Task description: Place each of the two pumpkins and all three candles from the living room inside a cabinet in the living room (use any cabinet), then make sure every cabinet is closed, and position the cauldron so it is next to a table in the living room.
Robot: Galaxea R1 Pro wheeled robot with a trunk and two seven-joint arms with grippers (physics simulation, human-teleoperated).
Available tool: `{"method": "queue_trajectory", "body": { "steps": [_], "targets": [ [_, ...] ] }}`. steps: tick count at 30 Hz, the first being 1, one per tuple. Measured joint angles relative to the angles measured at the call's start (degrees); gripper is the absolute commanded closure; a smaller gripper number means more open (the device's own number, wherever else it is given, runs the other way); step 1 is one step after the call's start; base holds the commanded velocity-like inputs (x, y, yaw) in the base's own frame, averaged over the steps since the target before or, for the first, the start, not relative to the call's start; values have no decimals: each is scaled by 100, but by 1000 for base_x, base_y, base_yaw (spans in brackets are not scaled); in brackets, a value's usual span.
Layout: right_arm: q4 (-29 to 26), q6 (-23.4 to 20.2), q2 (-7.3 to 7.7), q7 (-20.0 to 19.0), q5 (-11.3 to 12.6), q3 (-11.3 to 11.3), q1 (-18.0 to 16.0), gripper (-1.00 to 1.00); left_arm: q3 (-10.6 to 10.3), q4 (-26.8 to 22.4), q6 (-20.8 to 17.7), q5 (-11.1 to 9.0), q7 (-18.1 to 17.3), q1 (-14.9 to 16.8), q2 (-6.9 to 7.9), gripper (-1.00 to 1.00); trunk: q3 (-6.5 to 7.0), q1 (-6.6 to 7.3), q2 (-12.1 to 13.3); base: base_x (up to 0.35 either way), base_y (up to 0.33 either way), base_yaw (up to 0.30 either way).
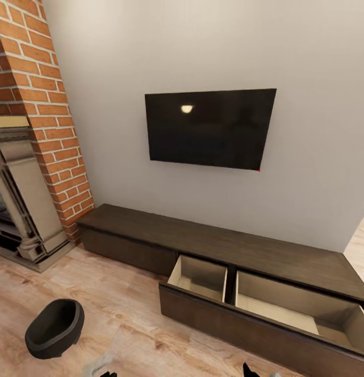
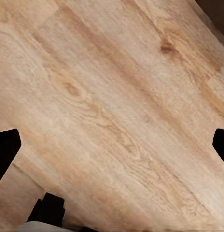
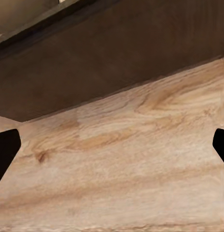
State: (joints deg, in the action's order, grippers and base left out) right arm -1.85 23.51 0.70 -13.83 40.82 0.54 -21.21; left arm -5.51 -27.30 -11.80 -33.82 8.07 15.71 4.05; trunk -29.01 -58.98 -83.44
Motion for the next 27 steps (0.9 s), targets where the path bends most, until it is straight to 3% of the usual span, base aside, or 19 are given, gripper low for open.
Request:
{"method": "queue_trajectory", "body": {
  "steps": [5,11,20,27],
  "targets": [
    [-23,-8,-135,568,-250,-6,-1,-100,4,52,257,-11,3,-1,-2,-100,15,0,0,-328,-1,258],
    [-18,-7,-153,637,-273,-6,-1,-100,-5,101,547,-31,4,0,-7,-100,29,1,0,-285,-85,267],
    [-12,-15,-258,687,-346,-4,-2,-100,-8,122,600,-34,6,1,-23,-100,46,3,-1,-102,-128,270],
    [-9,-24,-318,1273,-854,-6,-2,-100,-6,124,606,-34,6,0,-25,-100,48,3,0,-4,-13,271]
  ]
}}
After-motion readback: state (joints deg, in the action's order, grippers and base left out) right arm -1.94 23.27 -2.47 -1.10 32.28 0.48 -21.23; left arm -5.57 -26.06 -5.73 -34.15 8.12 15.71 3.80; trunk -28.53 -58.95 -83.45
